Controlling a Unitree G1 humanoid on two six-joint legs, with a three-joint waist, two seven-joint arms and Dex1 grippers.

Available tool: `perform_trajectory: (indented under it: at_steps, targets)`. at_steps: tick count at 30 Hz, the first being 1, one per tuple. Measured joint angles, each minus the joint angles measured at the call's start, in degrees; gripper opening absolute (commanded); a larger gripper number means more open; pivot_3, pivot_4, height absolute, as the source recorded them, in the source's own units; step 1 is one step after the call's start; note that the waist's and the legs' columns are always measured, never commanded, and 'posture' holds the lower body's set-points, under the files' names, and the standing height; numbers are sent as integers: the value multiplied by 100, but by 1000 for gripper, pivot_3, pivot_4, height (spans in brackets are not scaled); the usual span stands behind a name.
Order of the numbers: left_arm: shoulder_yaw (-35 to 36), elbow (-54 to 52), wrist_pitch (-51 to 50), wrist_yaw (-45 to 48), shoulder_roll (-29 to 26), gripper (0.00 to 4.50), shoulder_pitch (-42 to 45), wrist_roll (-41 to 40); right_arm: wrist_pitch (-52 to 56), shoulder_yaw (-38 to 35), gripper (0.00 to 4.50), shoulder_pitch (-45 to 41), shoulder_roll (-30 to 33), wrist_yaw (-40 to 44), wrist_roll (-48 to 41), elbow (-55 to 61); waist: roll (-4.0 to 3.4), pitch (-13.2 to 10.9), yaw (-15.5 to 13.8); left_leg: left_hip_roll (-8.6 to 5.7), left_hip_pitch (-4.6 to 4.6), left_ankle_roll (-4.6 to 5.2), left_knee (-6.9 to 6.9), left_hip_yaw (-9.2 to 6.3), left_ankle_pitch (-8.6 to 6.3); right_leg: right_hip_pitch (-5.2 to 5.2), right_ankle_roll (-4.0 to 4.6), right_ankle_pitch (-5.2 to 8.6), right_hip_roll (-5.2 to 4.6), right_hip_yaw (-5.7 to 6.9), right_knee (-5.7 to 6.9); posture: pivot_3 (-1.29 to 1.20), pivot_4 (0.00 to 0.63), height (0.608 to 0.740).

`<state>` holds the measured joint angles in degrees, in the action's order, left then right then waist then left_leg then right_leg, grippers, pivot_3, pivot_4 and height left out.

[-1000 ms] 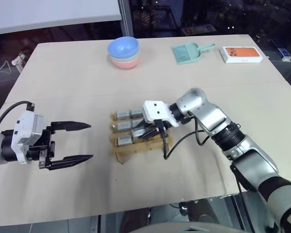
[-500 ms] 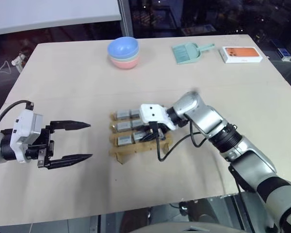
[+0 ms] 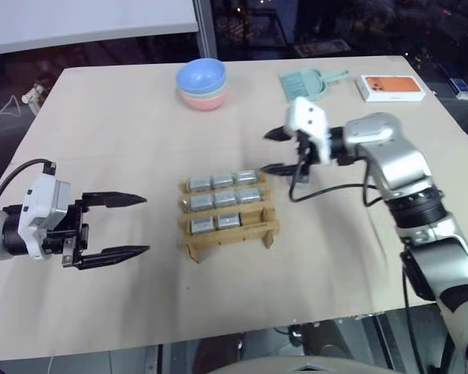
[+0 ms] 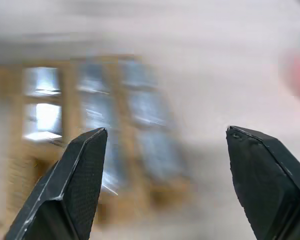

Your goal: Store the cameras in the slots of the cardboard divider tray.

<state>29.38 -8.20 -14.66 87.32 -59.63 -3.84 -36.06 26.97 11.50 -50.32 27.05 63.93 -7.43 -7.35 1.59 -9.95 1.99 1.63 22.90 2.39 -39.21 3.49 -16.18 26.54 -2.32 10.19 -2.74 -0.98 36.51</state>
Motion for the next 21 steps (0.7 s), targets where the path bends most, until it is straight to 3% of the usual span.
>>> perform_trajectory:
  at_steps: [5,9,21]
  targets:
    - [-248,110,18,10,2,4500,263,3,104,-137,3759,835,195,-499,64,-59,-1,-1,40,-1,-5,2,-2,9,0,1,-1,0,4,-12,3,0,150,740]
    - [-408,275,55,74,2,4500,478,29,-398,-107,3759,1137,234,-541,103,-344,-1,-1,51,1,-7,3,-2,11,-1,1,-2,0,7,-16,4,0,150,740]
    - [-693,479,121,234,2,4500,739,103,-2197,539,3759,6,108,-203,992,-3005,-1,-1,50,1,-7,3,-4,12,-1,0,-2,0,7,-18,2,0,150,740]
